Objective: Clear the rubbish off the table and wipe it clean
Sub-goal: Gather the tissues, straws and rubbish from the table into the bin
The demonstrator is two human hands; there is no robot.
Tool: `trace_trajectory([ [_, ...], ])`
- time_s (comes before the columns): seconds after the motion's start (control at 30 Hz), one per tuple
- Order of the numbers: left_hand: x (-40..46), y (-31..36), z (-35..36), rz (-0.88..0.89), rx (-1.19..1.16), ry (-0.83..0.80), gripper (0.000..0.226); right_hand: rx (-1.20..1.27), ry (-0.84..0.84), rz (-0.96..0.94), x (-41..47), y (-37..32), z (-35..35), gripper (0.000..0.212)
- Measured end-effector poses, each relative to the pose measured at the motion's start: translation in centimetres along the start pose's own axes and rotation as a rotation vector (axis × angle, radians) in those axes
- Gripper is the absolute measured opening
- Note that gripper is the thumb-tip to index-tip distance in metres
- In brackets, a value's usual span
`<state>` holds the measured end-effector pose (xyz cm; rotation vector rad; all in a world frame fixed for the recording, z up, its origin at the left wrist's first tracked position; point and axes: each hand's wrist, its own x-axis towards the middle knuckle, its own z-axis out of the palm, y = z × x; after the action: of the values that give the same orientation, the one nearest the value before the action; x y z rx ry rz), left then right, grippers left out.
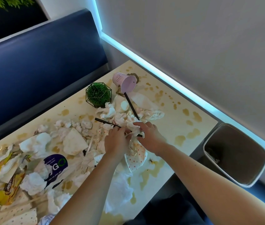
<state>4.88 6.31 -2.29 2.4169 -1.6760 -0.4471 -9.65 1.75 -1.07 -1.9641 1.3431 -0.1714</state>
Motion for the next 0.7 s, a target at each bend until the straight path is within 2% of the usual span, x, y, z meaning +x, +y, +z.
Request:
trace_trajectory([
  [0.1,0.4,0.3,-0.7,0.037,-0.344,-0.038,0.016,0.041,-0.017,-0.016,0.6,-0.5,-0.4,0.056],
  [0.2,0.8,1.2,-2.3,0.023,-0.613,-0.04,0.006,0.163,0.038,-0.033,1.3,-1.4,-0.9,0.029],
  [0.27,0.9,1.6,-3.5,-0.072,-0.809,-0.033,0.01,0.291,0.097,-0.046,1.4,-2.2,-1.6,0.018],
  [0.37,1.1,1.9,-5.3,-0.282,-1.204,-0.082,0.016,0.493,0.125,-0.04,1.1,-3.4,-2.5,0.026],
  [0.43,1.2,2.3,-6.3,-0.329,-1.393,-0.136,0.02,0.525,0.109,-0.038,1.0,-3.9,-2.6,0.036],
  [0.5,1.2,2.5,-7.0,-0.374,-1.521,-0.136,0.019,0.549,0.07,-0.013,1.1,-4.4,-2.5,0.037],
  [0.6,1.3,2.5,-7.8,-0.434,-1.635,-0.082,0.018,0.661,0.018,0.05,1.4,-4.6,-2.3,0.025],
  [0.7,1.3,2.0,-8.0,-0.446,-1.575,0.01,0.014,0.721,0.028,0.097,1.3,-4.4,-2.2,0.016],
])
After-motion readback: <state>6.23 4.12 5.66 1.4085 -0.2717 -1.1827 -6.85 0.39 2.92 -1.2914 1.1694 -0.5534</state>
